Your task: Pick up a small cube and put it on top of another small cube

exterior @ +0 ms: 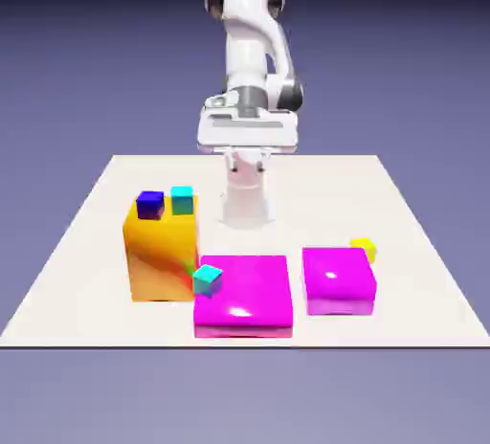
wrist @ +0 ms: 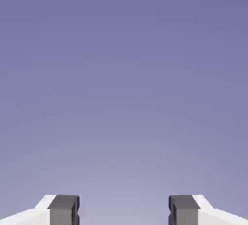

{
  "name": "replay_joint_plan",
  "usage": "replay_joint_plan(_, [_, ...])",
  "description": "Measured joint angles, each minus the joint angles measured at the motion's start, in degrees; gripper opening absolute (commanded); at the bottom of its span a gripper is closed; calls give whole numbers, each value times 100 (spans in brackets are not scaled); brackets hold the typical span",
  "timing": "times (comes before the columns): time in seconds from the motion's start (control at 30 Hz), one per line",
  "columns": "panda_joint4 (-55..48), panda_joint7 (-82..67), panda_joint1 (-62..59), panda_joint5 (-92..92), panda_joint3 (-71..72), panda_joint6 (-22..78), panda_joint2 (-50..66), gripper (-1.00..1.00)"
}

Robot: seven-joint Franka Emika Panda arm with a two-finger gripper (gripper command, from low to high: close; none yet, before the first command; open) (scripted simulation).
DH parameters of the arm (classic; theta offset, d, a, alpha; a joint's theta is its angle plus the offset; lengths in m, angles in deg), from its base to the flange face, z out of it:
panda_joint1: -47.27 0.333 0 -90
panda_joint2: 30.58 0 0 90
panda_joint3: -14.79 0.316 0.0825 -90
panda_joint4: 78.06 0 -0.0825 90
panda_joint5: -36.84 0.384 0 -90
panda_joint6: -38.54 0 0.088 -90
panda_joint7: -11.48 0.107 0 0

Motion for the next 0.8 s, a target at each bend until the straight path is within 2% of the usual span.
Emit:
replay_joint_plan(0.53, [-1742, -100, 269, -2349, 3296, 3392, 3297, 0])
replay_joint_plan(0.8, [-2211, -235, 588, -3713, 4765, 4920, 4958, 0])
